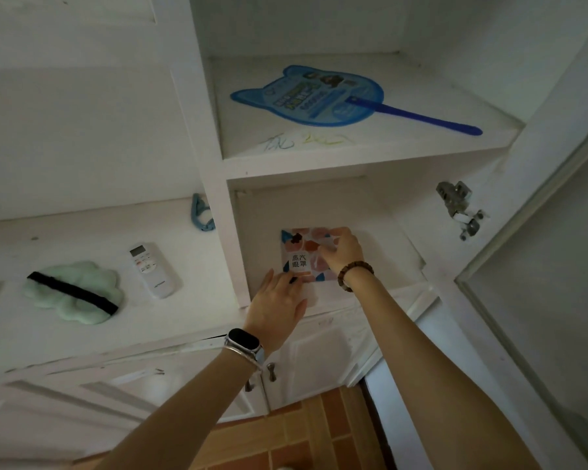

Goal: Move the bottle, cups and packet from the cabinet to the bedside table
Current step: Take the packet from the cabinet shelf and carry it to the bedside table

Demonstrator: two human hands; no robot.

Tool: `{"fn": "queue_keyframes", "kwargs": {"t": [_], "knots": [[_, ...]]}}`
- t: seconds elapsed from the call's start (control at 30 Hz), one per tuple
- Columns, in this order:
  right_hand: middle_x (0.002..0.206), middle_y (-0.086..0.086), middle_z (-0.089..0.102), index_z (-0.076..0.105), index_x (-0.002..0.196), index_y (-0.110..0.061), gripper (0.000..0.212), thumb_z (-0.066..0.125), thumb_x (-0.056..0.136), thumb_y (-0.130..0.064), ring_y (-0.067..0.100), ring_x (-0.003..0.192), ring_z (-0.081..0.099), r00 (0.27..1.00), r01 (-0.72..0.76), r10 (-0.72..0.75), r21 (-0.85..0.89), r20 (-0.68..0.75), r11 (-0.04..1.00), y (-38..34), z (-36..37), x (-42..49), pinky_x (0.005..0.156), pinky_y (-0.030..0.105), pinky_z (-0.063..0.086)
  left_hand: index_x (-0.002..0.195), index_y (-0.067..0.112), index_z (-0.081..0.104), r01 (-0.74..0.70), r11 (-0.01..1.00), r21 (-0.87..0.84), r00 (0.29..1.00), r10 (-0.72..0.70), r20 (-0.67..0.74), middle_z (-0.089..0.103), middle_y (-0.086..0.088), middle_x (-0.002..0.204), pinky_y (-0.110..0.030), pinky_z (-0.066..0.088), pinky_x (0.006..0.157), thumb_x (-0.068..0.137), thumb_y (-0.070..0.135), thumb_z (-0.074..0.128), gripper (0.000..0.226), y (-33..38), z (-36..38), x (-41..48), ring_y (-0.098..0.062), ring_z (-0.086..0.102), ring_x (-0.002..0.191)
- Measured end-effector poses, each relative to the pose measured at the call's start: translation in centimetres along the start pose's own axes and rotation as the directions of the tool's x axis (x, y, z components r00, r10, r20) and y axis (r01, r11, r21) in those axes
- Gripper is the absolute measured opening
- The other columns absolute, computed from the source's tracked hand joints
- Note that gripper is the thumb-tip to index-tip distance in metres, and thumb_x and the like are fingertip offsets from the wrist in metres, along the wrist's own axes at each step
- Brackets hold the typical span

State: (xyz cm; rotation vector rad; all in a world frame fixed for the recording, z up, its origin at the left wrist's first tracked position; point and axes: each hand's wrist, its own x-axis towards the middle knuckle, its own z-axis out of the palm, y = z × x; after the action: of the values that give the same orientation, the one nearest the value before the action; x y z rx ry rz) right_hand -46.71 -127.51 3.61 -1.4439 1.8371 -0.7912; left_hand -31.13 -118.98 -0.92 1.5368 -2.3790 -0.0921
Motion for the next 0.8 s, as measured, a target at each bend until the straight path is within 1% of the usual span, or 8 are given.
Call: {"fn": "queue_keyframes", "kwargs": {"t": [0.13,0.2,0.43,0.53,0.57,0.67,0.73,0.8], "knots": [[0.124,0.018,0.057,0.039,0.138,-0.005,0.050,0.059,0.092,-0.011,0.026,0.104,0.058,0.999,-0.044,0.043,0.068,0.015,0.997,0.3,0.0,0.2,0.079,0.023,0.042,0.140,0.017,0.040,-0.001,1.000,0.002,1.000,0.001,0.008,0.047,-0.007,0.138,-0.039,0.014,0.119,0.095,0.029,0.046,0.046,0.0,-0.2,0.0,-0.023,0.044,0.128],[0.124,0.016,0.058,0.041,0.137,-0.004,0.049,0.059,0.093,-0.012,0.028,0.110,0.057,0.998,-0.049,0.047,0.071,0.039,0.996,0.4,0.1,0.2,0.081,0.024,0.042,0.139,0.016,0.041,-0.002,1.000,0.008,1.000,0.002,0.011,0.046,-0.007,0.139,-0.038,0.014,0.118,0.095,0.029,0.046,0.046,0.0,-0.2,-0.1,-0.022,0.044,0.128],[0.116,0.014,0.063,0.057,0.118,0.000,0.028,0.059,0.092,-0.009,0.027,0.105,0.060,0.998,0.043,-0.044,0.020,0.049,0.999,1.0,0.4,-0.3,0.080,0.023,0.044,0.136,0.017,0.045,0.007,1.000,0.009,1.000,-0.007,-0.021,0.051,-0.006,0.134,-0.035,0.016,0.116,0.093,0.026,0.045,0.045,-0.3,-0.2,-0.5,-0.021,0.050,0.123],[0.106,0.005,0.060,0.057,0.117,-0.002,0.026,0.060,0.091,-0.006,0.015,0.093,0.056,0.998,0.047,-0.051,0.122,0.024,0.991,1.1,-0.4,-1.2,0.065,0.004,0.042,0.137,0.014,0.044,-0.017,1.000,0.002,0.999,0.017,-0.047,0.051,-0.008,0.134,-0.035,0.018,0.115,0.092,0.024,0.049,0.047,0.0,-0.3,-1.1,-0.023,0.052,0.120],[0.104,0.003,0.059,0.057,0.116,-0.003,0.026,0.061,0.091,-0.006,0.014,0.092,0.054,0.998,0.053,-0.056,0.153,0.017,0.987,1.2,-0.7,-1.5,0.061,0.003,0.041,0.137,0.013,0.044,-0.025,1.000,-0.005,0.998,0.025,-0.065,0.051,-0.009,0.134,-0.036,0.022,0.114,0.091,0.022,0.052,0.047,0.2,-0.4,-1.4,-0.024,0.052,0.119],[0.109,0.004,0.063,0.057,0.117,-0.007,0.028,0.063,0.090,-0.011,0.018,0.097,0.059,0.996,0.080,-0.085,0.205,0.015,0.976,1.4,-1.7,-2.5,0.077,0.018,0.048,0.138,0.011,0.040,-0.005,0.999,-0.046,0.994,0.000,-0.108,0.049,-0.011,0.136,-0.037,0.042,0.105,0.092,0.020,0.049,0.047,0.6,-1.1,-2.2,-0.024,0.051,0.117],[0.109,0.008,0.067,0.058,0.117,-0.010,0.028,0.064,0.090,-0.015,0.022,0.098,0.065,0.994,0.092,-0.101,0.223,0.030,0.970,1.7,-2.2,-3.4,0.084,0.032,0.054,0.137,0.010,0.040,0.019,0.998,-0.055,0.989,-0.027,-0.145,0.049,-0.011,0.136,-0.037,0.046,0.100,0.092,0.020,0.049,0.047,1.0,-1.6,-3.0,-0.024,0.051,0.116],[0.104,0.010,0.069,0.057,0.116,-0.011,0.027,0.064,0.090,-0.018,0.023,0.094,0.068,0.991,0.104,-0.121,0.235,0.058,0.966,2.0,-2.5,-4.8,0.082,0.034,0.057,0.135,0.009,0.042,0.041,0.997,-0.063,0.981,-0.052,-0.186,0.051,-0.012,0.133,-0.040,0.046,0.100,0.092,0.022,0.050,0.046,1.5,-2.0,-4.2,-0.025,0.051,0.117]]}}
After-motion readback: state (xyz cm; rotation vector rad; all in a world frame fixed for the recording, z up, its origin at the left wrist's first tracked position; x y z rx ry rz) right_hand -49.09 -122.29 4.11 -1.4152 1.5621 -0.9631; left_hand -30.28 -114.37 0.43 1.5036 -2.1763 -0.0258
